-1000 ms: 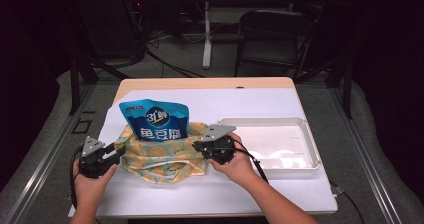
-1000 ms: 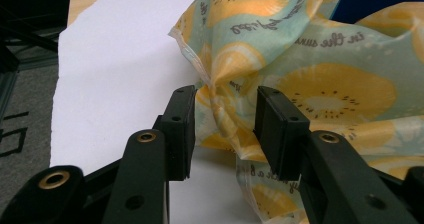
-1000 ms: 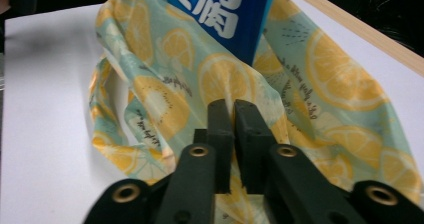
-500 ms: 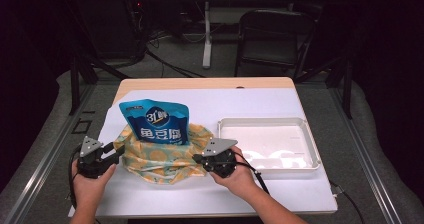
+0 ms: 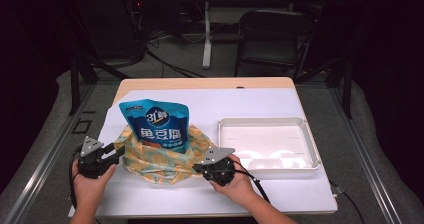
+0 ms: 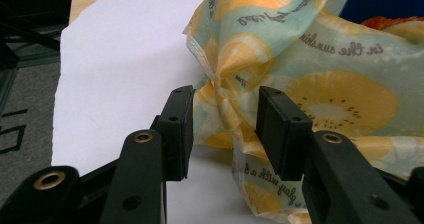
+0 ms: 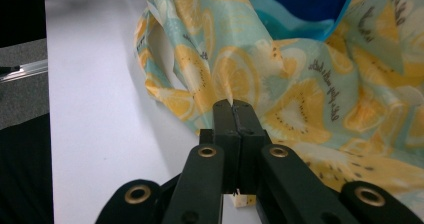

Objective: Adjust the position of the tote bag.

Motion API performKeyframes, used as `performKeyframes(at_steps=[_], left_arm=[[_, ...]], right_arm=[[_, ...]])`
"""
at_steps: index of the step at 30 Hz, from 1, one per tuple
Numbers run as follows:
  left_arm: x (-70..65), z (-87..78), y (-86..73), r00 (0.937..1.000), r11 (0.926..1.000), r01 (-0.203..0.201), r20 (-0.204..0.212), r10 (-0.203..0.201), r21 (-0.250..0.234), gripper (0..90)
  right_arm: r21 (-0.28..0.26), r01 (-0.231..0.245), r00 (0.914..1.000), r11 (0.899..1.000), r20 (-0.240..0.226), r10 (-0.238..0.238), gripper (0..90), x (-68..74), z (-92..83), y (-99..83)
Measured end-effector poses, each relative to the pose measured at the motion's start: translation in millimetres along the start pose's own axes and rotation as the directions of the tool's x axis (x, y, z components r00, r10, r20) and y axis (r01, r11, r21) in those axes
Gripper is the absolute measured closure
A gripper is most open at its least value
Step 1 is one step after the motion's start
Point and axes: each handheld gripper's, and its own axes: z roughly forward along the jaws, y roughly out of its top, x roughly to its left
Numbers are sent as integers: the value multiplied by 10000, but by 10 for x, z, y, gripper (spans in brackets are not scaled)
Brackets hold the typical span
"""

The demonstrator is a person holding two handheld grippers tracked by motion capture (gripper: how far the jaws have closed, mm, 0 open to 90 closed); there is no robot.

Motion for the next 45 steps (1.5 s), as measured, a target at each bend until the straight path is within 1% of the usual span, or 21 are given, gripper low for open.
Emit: performKeyframes(at_steps=[1, 3, 5, 7, 8, 9, 12, 15, 18, 23, 26, 29, 32, 34, 35, 37, 39, 40, 43, 45], left_arm=[[3, -1, -1, 10000, 10000, 14, -1, -14, 31, 587], [6, 6, -6, 10000, 10000, 31, -3, -31, 37, 599], [5, 17, -11, 10000, 10000, 24, 5, -24, 71, 609], [1, 34, -18, 10000, 9999, -25, 14, 24, 158, 624], [-1, 45, -23, 10000, 9998, -32, 30, 31, 196, 627], [0, 57, -28, 10000, 9996, -48, 51, 47, 284, 633], [3, 82, -38, 9998, 9986, -135, 137, 128, 506, 684], [-13, 117, -45, 9995, 9971, -283, 143, 273, 704, 768], [-24, 139, -50, 9992, 9952, -398, 129, 388, 889, 828], [-5, 173, -74, 9988, 9907, -491, 30, 491, 1268, 864], [13, 178, -79, 9991, 9895, -423, -13, 429, 1381, 870], [13, 190, -84, 9991, 9875, -380, -101, 400, 1528, 869], [9, 218, -94, 9987, 9843, -453, -151, 486, 1706, 866], [9, 214, -91, 9989, 9847, -423, -148, 454, 1691, 842], [14, 195, -84, 9992, 9860, -365, -99, 386, 1629, 813], [24, 145, -65, 9997, 9917, -222, 61, 216, 1266, 747], [26, 85, -40, 9997, 9946, -251, 8, 251, 1007, 682], [20, 62, -29, 9998, 9962, -192, -75, 199, 846, 652], [7, 5, -8, 9995, 9978, -294, -73, 298, 590, 610], [-11, -31, -5, 9986, 9972, -498, -140, 506, 555, 594]], right_arm=[[82, 54, 10000, 10000, 6, -54, 900, 0, 5, -6], [91, -30, 10000, 10000, -45, 30, 900, 10, 29, -27], [202, 46, 10000, 9998, 24, -46, 900, 16, 40, -38], [212, -23, 10000, 9998, 2, 23, 900, 17, 59, -61], [350, 22, 10000, 9994, 49, -24, 900, 16, 62, -69], [296, -52, 10000, 9995, 24, 51, 900, 18, 76, -84], [391, -109, 9999, 9992, 46, 107, 900, 16, 97, -110], [519, -139, 9999, 9986, 51, 136, 900, 13, 108, -129], [554, -196, 9998, 9983, 43, 194, 900, 10, 119, -142], [660, -167, 9999, 9977, 29, 166, 900, 10, 126, -154], [651, -190, 9998, 9977, 41, 188, 900, 24, 137, -167], [684, -159, 9999, 9975, 40, 156, 900, 27, 142, -171], [701, -143, 9999, 9974, 62, 139, 900, 28, 144, -172], [724, -191, 9998, 9972, 27, 189, 900, 23, 150, -177], [733, -220, 9997, 9971, 59, 217, 900, 26, 149, -179], [720, -237, 9997, 9971, 73, 232, 900, 26, 144, -181], [707, -229, 9997, 9972, 51, 226, 900, 20, 140, -182], [750, -214, 9998, 9970, 60, 210, 900, 18, 137, -182], [745, -223, 9997, 9970, 70, 219, 900, 19, 144, -187], [752, -227, 9997, 9969, 47, 224, 900, 19, 148, -188]])
